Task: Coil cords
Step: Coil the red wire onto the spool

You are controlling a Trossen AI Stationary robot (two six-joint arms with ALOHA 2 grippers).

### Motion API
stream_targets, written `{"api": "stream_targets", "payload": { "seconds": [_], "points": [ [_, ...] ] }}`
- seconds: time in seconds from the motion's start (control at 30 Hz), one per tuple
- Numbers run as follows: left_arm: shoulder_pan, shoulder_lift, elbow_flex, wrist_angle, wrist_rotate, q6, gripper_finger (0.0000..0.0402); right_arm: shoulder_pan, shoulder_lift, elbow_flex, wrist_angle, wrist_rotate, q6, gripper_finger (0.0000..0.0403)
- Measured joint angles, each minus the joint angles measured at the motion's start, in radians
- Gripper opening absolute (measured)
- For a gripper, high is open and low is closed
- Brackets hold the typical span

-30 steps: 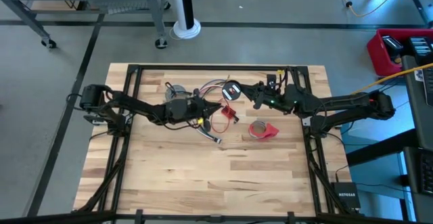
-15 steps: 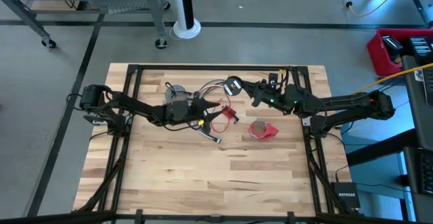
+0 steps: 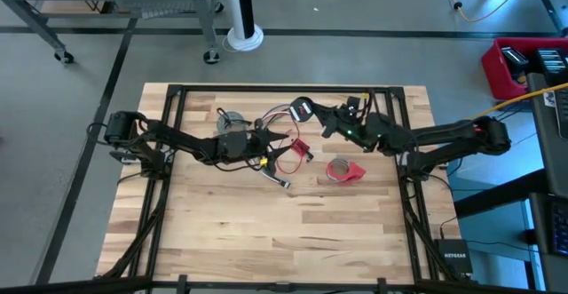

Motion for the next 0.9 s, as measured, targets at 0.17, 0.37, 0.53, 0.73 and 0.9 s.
{"api": "stream_targets", "payload": {
  "seconds": [0.17,0.37,0.53,0.73,0.9],
  "points": [
    [-0.001,0.000,0.000,0.000,0.001,0.000,0.0166,0.000,0.044,0.000,0.094,-0.009,0.000,0.0001],
    [0.000,0.000,0.000,0.000,0.000,0.003,0.0166,0.000,0.092,0.000,0.189,-0.011,0.000,0.0001],
    [-0.001,0.000,0.000,0.000,0.000,0.003,0.0146,0.000,0.096,0.016,0.200,-0.010,-0.010,0.0001],
    [0.000,0.000,0.000,0.000,0.000,-0.002,0.0100,0.000,0.096,0.044,0.195,-0.013,-0.045,0.0001],
    [0.000,0.000,0.000,0.000,0.000,-0.004,0.0049,0.000,0.096,0.049,0.193,-0.016,-0.056,0.0001]
  ]
}}
